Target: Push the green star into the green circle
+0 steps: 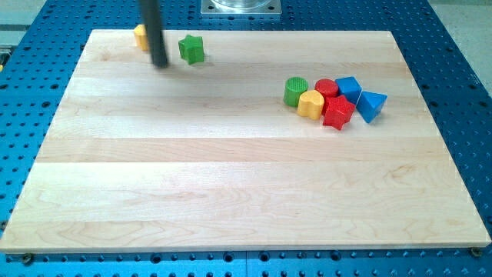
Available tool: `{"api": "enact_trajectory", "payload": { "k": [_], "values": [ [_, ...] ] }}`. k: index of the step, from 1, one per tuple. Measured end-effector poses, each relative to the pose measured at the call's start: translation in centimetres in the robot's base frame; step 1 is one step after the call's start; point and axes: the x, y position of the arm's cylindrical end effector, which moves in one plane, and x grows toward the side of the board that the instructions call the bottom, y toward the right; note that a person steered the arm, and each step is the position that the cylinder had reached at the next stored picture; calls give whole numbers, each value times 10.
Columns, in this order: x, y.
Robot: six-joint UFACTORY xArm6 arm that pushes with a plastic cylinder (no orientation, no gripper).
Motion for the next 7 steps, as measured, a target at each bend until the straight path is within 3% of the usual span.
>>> {"api": "enact_trajectory", "payload": {
  "k": [1,3,4,5,6,7],
  "values": [
    [-8,-66],
    [-32,64],
    [-42,167],
    [-19,222],
    [-39,199],
    [-65,241]
  ]
}}
